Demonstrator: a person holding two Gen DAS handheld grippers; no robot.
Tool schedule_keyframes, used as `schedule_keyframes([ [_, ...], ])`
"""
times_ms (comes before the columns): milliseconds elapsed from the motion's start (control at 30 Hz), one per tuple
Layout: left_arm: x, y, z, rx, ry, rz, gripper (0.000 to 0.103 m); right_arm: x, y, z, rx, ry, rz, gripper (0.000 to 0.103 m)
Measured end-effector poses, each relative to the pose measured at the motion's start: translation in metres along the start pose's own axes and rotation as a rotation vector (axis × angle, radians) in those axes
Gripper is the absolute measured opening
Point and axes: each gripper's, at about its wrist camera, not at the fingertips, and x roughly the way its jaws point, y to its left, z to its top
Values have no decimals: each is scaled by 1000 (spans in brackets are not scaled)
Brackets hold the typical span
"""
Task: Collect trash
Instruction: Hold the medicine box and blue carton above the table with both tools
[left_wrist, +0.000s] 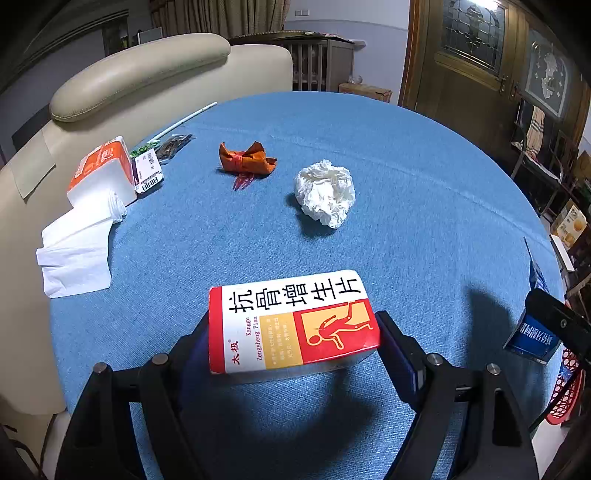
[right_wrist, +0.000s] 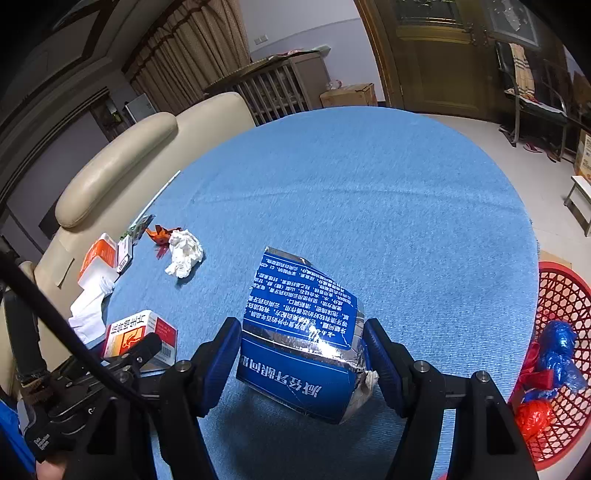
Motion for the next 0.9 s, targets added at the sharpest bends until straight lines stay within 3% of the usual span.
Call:
schedule_keyframes([
  [900,-4,-14,-1,46,-9,-14,83,-15,-10,0,22,-23,-2,71],
])
